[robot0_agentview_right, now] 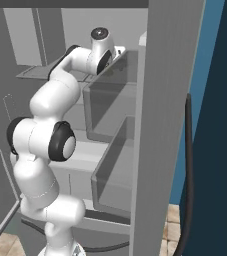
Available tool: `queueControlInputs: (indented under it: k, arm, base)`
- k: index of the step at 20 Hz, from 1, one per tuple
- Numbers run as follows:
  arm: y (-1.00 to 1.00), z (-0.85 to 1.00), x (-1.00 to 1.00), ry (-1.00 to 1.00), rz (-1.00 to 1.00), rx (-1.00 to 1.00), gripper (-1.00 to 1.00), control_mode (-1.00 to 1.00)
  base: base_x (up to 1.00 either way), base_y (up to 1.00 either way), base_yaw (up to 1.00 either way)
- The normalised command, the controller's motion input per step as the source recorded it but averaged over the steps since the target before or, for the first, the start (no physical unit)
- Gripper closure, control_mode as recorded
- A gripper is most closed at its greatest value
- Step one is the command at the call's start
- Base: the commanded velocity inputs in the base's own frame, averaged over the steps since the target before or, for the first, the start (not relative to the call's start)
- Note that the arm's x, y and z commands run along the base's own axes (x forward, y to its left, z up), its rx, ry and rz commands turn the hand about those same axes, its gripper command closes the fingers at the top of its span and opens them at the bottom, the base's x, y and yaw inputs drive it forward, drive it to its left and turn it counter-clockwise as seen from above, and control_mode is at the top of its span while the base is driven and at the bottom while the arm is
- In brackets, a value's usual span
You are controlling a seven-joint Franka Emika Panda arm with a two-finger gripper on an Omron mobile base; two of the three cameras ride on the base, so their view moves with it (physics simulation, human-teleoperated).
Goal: There is a bowl on the dining counter. Grab a lemon wedge from the fridge and place it in the bowl. Then get the liquor bottle and glass cup from the cabinet and place them next to the bowl.
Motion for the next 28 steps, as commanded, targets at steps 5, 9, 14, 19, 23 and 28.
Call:
queueControlInputs:
  k: [5, 9, 14, 19, 23, 28]
  arm:
    - [0.10, -0.30, 0.00, 0.00, 0.03, 0.00, -1.00, -1.00]
    - [0.16, -0.36, 0.03, 0.01, 0.03, -0.02, 1.00, -1.00]
    - [0.02, -0.32, 0.00, 0.03, 0.06, 0.00, 1.00, -1.00]
    - [0.00, -0.17, -0.08, 0.01, 0.05, 0.00, 1.00, -1.00]
    - [0.00, -0.01, -0.38, -0.04, 0.00, 0.00, 1.00, -1.00]
    - [0.00, 0.00, -0.61, -0.13, 0.00, 0.00, 1.00, -1.00]
  base:
    - [0.00, 0.00, 0.00]
    - [0.00, 0.00, 0.00]
    - [0.00, 0.00, 0.00]
    - [0.00, 0.00, 0.00]
    - [0.00, 0.00, 0.00]
    - [0.00, 0.00, 0.00]
